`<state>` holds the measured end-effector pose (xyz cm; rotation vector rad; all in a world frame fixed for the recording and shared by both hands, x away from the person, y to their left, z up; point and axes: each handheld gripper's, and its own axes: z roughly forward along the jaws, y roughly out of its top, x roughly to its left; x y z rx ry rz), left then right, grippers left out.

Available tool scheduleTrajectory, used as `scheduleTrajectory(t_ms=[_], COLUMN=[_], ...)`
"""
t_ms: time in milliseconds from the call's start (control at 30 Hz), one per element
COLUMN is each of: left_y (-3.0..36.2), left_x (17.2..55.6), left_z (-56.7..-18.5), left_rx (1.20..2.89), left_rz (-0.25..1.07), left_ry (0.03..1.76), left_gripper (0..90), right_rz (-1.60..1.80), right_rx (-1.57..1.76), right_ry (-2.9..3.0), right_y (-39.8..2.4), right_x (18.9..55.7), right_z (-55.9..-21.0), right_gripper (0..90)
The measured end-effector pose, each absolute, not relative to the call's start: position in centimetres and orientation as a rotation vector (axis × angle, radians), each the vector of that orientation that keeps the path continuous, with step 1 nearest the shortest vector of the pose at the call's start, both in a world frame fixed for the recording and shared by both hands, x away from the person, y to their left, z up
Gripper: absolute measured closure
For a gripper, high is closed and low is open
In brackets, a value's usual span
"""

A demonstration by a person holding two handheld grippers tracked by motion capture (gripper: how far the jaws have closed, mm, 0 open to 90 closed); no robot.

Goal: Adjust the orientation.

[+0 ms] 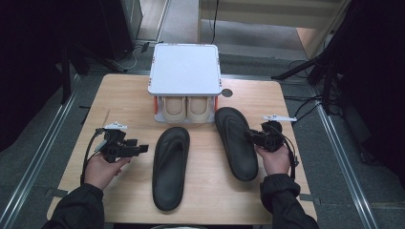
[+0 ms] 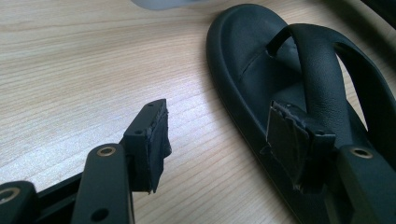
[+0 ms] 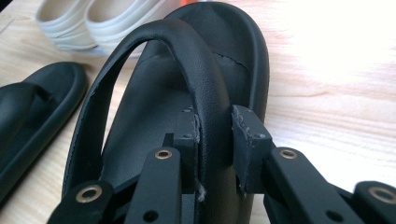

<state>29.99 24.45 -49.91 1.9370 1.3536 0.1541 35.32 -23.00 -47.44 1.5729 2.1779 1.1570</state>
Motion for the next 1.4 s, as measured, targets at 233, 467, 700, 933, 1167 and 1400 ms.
scheduleTrajectory(t_ms=[233,467,700,933,1167,1400], left_y=[24.3,24.2,23.9,23.8,23.7,23.6], left_x=[29.9,29.9,29.8,29.8,29.9,29.5], left_z=[-49.8,-49.8,-49.9,-49.9,-50.0,-49.3], left_rx=[1.939,1.942,1.955,1.956,1.964,1.955], left_rz=[0.149,0.156,0.157,0.152,0.149,0.152], left_ry=[1.349,1.343,1.327,1.329,1.324,1.294], left_gripper=[39.4,39.4,39.5,39.5,39.7,56.3], right_rz=[1.169,1.18,1.158,1.127,1.122,1.199], right_rx=[1.542,1.516,1.484,1.454,1.445,1.424], right_ry=[2.216,2.269,2.328,2.38,2.411,2.41], right_y=[-21.7,-20.2,-18.7,-17.4,-16.6,-17.0], right_x=[33.5,32.2,31.5,31.5,31.5,31.5], right_z=[-47.7,-48.3,-48.9,-49.8,-50.1,-49.7], right_gripper=[74.1,74.0,73.8,73.6,72.9,60.0])
